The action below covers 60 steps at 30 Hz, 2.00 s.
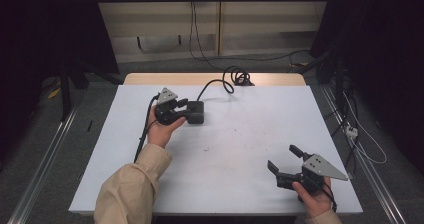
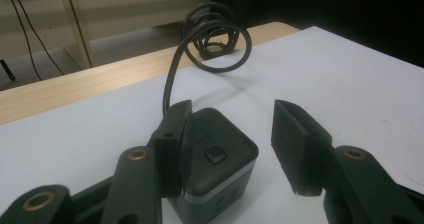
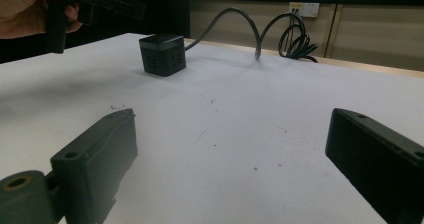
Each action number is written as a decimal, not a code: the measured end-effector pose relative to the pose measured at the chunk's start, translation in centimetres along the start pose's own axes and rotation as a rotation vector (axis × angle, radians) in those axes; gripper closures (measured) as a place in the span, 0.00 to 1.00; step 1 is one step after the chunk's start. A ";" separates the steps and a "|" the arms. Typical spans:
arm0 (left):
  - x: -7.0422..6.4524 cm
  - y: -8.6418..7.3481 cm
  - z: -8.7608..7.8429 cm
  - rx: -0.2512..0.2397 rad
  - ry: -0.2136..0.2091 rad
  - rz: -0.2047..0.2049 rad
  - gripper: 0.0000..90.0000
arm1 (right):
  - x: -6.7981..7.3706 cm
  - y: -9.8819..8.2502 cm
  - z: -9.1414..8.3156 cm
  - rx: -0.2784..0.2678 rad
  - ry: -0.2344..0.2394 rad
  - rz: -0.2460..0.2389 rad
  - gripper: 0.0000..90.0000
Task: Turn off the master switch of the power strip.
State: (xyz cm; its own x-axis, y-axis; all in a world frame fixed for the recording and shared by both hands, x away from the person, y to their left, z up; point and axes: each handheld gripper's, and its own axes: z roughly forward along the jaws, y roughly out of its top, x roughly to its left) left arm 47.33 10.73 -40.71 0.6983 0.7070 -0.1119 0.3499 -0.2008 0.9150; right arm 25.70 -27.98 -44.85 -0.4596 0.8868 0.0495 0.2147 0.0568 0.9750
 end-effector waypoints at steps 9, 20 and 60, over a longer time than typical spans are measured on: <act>0.1 0.2 0.3 0.008 0.008 -0.032 0.60 | 0.0 0.0 0.0 0.001 0.002 -0.003 0.07; 0.3 0.6 0.7 0.016 -0.010 -0.051 0.70 | 0.0 0.0 0.0 0.000 0.002 0.001 0.07; 1.3 0.1 1.4 0.046 0.008 -0.074 0.92 | -0.1 0.1 -0.1 0.000 0.002 -0.002 0.07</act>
State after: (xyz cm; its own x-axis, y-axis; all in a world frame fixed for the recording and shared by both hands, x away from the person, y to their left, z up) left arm 49.15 10.65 -41.28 0.6649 0.7261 -0.1752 0.4288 -0.1790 0.8855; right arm 25.72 -28.10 -44.79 -0.4619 0.8856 0.0485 0.2138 0.0582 0.9751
